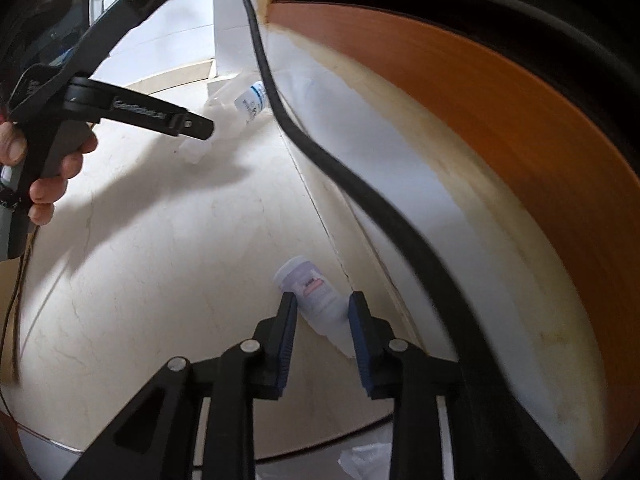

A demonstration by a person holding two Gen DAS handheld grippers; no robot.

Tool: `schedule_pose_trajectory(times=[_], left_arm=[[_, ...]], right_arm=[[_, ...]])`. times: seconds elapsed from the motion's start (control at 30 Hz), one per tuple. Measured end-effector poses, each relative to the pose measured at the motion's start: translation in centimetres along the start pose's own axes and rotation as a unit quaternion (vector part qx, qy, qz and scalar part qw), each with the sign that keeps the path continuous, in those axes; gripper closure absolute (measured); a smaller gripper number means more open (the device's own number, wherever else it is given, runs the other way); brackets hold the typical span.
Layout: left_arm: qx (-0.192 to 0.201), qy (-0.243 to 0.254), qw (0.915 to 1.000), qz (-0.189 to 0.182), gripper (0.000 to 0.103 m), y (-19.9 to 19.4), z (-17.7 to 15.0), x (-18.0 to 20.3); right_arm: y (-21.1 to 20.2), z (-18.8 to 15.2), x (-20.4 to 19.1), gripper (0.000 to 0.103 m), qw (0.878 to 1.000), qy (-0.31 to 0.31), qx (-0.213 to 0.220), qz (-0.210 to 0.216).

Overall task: Collect trash
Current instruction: 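Grasp the clear plastic bottle with left tool while right tool grasps white dropper bottle, then lift both bottles and carry them down to the trash bin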

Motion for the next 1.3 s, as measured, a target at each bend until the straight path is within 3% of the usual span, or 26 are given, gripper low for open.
schedule_pose_trajectory(times=[0.07, 0.4, 0.43, 0.47, 0.5, 0.53, 0.7, 1.0, 1.3], left_arm=[[-0.001, -0.015, 0.9999, -0.005, 0.032, 0.5, 0.0, -0.3], [-0.02, -0.04, 0.999, -0.005, 0.033, 2.9, 0.1, -1.2], [-0.022, -0.039, 0.999, -0.006, 0.042, 3.0, 0.0, -1.1], [-0.024, -0.037, 0.999, -0.008, 0.058, 3.2, -0.2, -1.1], [-0.026, -0.032, 0.9991, -0.007, 0.061, 3.3, -0.4, -1.0], [-0.02, -0.025, 0.9995, 0.0, 0.075, 3.2, -0.4, -1.0], [-0.009, -0.022, 0.9997, 0.002, 0.077, 2.1, -1.7, -1.4], [-0.014, 0.008, 0.9997, -0.02, 0.077, -4.8, -6.2, -2.0], [-0.006, 0.03, 0.9962, -0.081, 0.077, -16.2, -13.2, -1.9]], right_arm=[[1.4, -0.3, -1.0, 0.074, 1.0, -0.007, -0.02, 0.008], [1.3, -0.5, -1.9, 0.079, 1.0, 0.016, -0.002, 0.022], [1.8, -0.1, -2.0, 0.079, 1.0, 0.019, -0.001, 0.023], [1.8, -0.2, -2.1, 0.079, 0.999, 0.021, -0.001, 0.024], [1.7, -0.3, -2.1, 0.079, 0.999, 0.025, 0.0, 0.024], [1.8, -0.2, -2.3, 0.079, 0.999, 0.027, 0.0, 0.024], [1.8, -0.3, -2.5, 0.079, 0.999, 0.041, -0.005, 0.028], [-1.3, -3.2, -5.4, 0.079, 0.995, 0.089, -0.021, 0.047], [-8.8, -6.6, -10.0, 0.079, 0.988, 0.148, -0.018, 0.034]])
Point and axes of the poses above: each gripper's, at about its wrist camera, not at the fingertips, and y roughly the way its jaws point, x to its right, z to its top, the point moved 6 cm from there along y, roughly the way its jaws point, and after that the axes turned 1 degree about x, right-handed, at the moved point
